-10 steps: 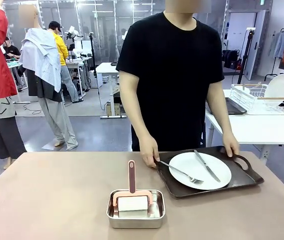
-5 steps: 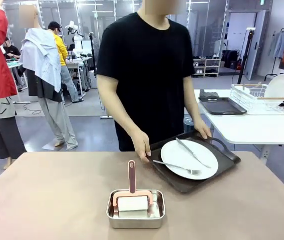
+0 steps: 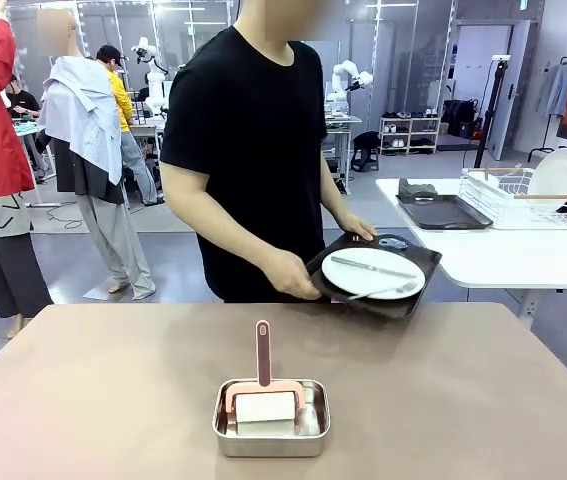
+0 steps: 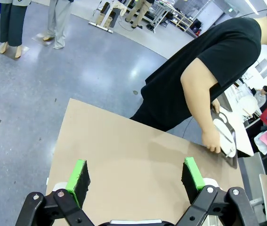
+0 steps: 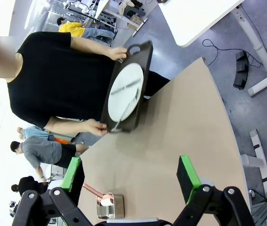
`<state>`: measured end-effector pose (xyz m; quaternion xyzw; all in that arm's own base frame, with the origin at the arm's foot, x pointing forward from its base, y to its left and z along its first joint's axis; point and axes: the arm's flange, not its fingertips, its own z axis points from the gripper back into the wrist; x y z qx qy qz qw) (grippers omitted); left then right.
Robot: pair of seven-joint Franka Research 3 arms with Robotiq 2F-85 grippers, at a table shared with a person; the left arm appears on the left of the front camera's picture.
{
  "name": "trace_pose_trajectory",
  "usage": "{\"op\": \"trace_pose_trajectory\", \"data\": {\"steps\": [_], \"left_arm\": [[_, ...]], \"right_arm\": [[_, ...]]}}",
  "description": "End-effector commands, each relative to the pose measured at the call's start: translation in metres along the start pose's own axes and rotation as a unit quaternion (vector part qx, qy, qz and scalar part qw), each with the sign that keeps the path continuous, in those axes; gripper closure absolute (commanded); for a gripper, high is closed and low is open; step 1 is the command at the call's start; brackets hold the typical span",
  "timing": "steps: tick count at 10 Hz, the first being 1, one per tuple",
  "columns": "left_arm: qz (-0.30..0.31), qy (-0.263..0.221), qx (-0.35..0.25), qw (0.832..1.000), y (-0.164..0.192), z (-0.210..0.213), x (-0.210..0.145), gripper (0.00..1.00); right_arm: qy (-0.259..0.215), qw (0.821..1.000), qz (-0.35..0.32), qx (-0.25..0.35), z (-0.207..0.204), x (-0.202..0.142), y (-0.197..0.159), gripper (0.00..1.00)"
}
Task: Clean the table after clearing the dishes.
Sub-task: When the right (or left) Handle tray is removed, use the right hand (or left hand) to clean the right (or left) side of the table with the Lint Roller.
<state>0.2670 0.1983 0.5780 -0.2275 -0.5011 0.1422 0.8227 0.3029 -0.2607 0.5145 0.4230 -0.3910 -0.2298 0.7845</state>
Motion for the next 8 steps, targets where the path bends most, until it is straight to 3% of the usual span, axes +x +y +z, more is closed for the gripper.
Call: {"op": "trace_pose_trajectory", "data": {"steps": [1, 4, 6, 8], "left_arm": [[0.004, -0.005, 0.002, 1.0, 0.0, 0.0, -0.001, 0.0], [0.004, -0.005, 0.002, 1.0, 0.0, 0.0, -0.001, 0.0], [0.004, -0.005, 0.002, 1.0, 0.0, 0.0, -0.001, 0.0], [0.004, -0.005, 0.002, 1.0, 0.0, 0.0, -0.001, 0.0]], "right_arm": [[-0.001, 1.0, 0.004, 0.006, 0.002, -0.001, 0.001, 0.0], [0.0, 1.0, 0.0, 0.0, 0.0, 0.0, 0.0, 0.0], [0.05, 0.995, 0.09, -0.009, -0.039, 0.007, 0.064, 0.0], [0.153, 0.961, 0.225, -0.048, -0.137, 0.01, 0.164, 0.0]]}}
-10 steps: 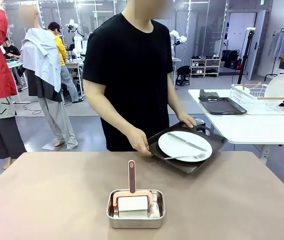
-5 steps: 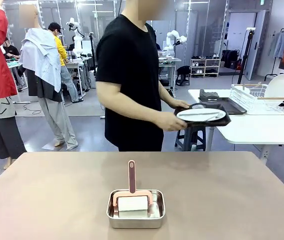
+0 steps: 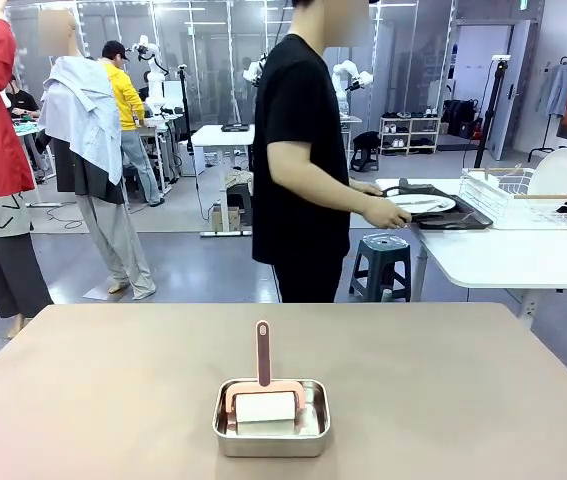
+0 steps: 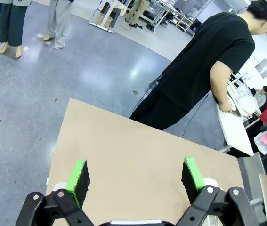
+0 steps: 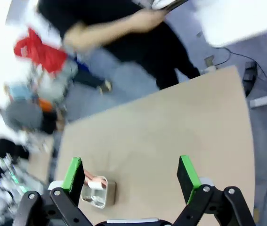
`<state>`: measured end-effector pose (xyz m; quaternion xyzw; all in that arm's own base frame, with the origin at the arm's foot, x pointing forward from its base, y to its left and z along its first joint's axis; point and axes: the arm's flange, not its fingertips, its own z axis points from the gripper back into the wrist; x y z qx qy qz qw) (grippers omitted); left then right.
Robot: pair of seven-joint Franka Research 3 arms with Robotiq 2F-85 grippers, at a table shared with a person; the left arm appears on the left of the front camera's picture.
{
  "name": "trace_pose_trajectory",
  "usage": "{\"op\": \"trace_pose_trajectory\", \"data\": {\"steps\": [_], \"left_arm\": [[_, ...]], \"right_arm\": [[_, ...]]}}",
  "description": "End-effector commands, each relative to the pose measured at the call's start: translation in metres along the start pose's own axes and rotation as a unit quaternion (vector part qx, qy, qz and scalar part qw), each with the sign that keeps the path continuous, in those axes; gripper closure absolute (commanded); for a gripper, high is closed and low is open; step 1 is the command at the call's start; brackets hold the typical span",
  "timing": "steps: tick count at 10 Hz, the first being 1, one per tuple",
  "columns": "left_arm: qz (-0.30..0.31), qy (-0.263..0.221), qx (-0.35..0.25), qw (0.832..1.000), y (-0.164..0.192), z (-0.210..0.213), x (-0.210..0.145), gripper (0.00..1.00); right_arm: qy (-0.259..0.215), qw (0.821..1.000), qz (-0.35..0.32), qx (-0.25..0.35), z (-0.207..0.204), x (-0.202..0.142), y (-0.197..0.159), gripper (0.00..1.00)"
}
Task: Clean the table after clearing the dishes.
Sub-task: When the right (or left) Handle tray is removed, use the right hand (or left hand) to clean the right (or left) side of the table with the Lint Roller.
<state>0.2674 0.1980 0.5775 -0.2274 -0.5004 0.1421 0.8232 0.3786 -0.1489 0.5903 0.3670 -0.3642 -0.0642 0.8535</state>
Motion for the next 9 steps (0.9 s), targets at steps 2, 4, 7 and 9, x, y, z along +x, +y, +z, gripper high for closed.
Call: {"op": "trace_pose_trajectory", "data": {"steps": [2, 4, 7, 9], "left_arm": [[0.004, -0.006, 0.002, 1.0, 0.0, 0.001, -0.001, 0.0], [0.004, -0.006, 0.002, 1.0, 0.0, 0.001, -0.001, 0.0], [0.004, -0.006, 0.002, 1.0, 0.0, 0.001, -0.001, 0.0], [0.004, -0.006, 0.002, 1.0, 0.0, 0.001, -0.001, 0.0]], "right_arm": [[0.169, 0.967, 0.181, -0.054, -0.16, 0.035, 0.1, 0.0], [0.265, 0.925, 0.258, -0.085, -0.253, -0.006, 0.134, 0.0], [0.346, 0.883, 0.306, -0.077, -0.323, -0.068, 0.145, 0.0], [0.413, 0.849, 0.329, -0.03, -0.34, -0.119, 0.153, 0.0]]}}
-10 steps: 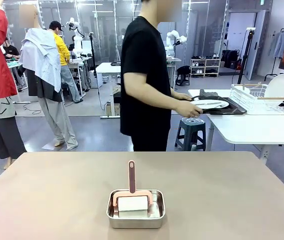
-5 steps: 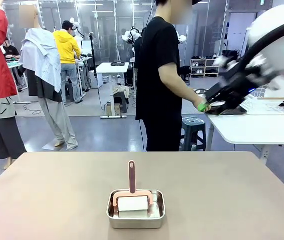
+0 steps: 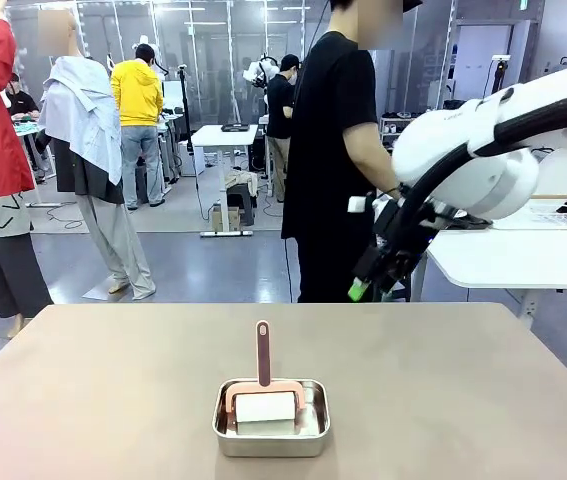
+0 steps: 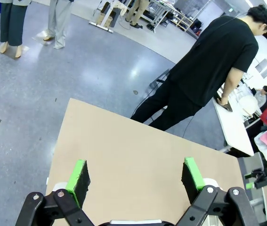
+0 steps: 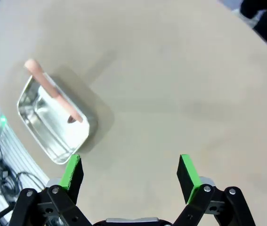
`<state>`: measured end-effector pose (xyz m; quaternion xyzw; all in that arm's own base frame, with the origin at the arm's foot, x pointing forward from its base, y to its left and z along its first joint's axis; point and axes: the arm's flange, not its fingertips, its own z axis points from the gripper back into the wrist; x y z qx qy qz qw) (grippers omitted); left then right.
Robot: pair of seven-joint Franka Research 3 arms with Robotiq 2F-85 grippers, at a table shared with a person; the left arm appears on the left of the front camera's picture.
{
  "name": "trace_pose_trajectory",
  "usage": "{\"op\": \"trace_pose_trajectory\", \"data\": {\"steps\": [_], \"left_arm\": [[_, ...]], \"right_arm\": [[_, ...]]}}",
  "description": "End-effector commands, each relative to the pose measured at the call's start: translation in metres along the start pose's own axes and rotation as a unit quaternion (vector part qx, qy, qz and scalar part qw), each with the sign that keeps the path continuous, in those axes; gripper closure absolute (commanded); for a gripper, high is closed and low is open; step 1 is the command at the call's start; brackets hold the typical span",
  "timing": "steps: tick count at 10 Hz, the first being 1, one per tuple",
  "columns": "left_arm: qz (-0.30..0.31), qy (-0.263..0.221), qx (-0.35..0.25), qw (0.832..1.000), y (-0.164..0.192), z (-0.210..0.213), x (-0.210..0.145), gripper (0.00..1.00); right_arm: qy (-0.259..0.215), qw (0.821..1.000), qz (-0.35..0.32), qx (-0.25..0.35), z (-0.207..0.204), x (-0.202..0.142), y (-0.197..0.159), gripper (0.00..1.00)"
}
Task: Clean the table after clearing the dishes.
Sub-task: When the right (or left) Handle tray is removed, use the right hand (or left hand) to clean the right (or left) side of the table with the Lint Roller.
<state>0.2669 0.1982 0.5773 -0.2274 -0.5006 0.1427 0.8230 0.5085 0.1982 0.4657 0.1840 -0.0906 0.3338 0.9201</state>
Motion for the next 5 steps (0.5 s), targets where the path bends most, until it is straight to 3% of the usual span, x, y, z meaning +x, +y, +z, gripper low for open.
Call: {"op": "trace_pose_trajectory", "data": {"steps": [1, 2, 5], "left_arm": [[0.004, -0.005, 0.002, 1.0, -0.001, 0.0, 0.0, 0.0], [0.004, -0.005, 0.002, 1.0, -0.001, 0.0, 0.0, 0.0], [0.004, -0.005, 0.002, 1.0, -0.001, 0.0, 0.0, 0.0]], "right_arm": [[0.032, 0.997, 0.062, 0.021, -0.006, -0.014, 0.025, 0.0], [0.0, 1.0, 0.0, 0.0, 0.0, 0.0, 0.0, 0.0], [0.0, 1.0, 0.0, 0.0, 0.0, 0.0, 0.0, 0.0]]}}
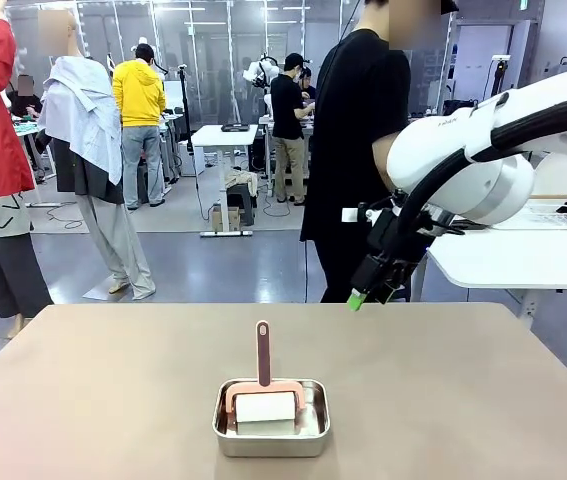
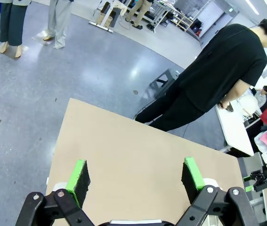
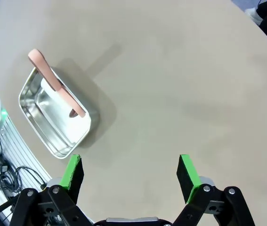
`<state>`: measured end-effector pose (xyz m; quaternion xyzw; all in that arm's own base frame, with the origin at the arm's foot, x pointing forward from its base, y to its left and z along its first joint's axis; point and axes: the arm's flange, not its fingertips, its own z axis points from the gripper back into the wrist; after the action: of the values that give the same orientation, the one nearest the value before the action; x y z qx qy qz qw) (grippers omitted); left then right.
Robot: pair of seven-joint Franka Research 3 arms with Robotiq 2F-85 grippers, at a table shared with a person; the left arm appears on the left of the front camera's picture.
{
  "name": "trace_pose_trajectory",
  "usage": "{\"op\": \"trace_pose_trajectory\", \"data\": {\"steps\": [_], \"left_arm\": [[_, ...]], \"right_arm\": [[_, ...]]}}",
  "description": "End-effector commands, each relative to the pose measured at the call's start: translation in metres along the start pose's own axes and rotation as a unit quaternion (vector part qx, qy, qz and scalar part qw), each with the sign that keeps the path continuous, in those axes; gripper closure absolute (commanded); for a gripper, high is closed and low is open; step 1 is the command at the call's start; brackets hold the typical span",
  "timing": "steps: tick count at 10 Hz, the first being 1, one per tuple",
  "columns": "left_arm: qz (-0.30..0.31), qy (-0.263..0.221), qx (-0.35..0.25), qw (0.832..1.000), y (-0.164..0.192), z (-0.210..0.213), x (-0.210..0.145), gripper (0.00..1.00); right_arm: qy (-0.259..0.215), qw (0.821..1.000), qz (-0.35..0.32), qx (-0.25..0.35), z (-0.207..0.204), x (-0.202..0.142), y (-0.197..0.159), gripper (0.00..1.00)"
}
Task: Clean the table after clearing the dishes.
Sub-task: When the right (or left) Handle tray is removed, use the right hand (or left hand) to clean the right (or left) side of the table with the Lint Roller.
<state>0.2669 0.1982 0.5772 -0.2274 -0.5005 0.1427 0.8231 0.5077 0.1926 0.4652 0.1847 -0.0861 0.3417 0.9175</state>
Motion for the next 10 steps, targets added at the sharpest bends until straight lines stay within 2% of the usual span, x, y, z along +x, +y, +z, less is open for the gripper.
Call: {"op": "trace_pose_trajectory", "data": {"steps": [1, 2, 3, 5, 7, 9, 10], "left_arm": [[0.004, -0.005, 0.002, 1.0, -0.001, 0.0, 0.0, 0.0], [0.004, -0.005, 0.002, 1.0, -0.001, 0.0, 0.0, 0.0], [0.004, -0.005, 0.002, 1.0, -0.001, 0.0, 0.0, 0.0], [0.004, -0.005, 0.002, 1.0, -0.001, 0.0, 0.0, 0.0], [0.004, -0.005, 0.002, 1.0, -0.001, 0.0, 0.0, 0.0], [0.004, -0.005, 0.002, 1.0, -0.001, 0.0, 0.0, 0.0], [0.004, -0.005, 0.002, 1.0, -0.001, 0.0, 0.0, 0.0]], "right_arm": [[-0.005, 1.0, -0.007, -0.003, -0.002, 0.004, 0.003, 0.0], [0.0, 1.0, 0.0, 0.0, 0.0, 0.0, 0.0, 0.0], [0.042, 0.99, 0.137, 0.008, -0.007, 0.019, 0.015, 0.0], [0.077, 0.952, 0.287, 0.076, -0.018, 0.042, 0.037, 0.0], [0.142, 0.924, 0.336, 0.112, -0.047, 0.067, 0.058, 0.0], [0.202, 0.897, 0.392, 0.04, -0.077, 0.097, 0.083, 0.0], [0.209, 0.884, 0.417, 0.044, -0.086, 0.112, 0.089, 0.0]]}}
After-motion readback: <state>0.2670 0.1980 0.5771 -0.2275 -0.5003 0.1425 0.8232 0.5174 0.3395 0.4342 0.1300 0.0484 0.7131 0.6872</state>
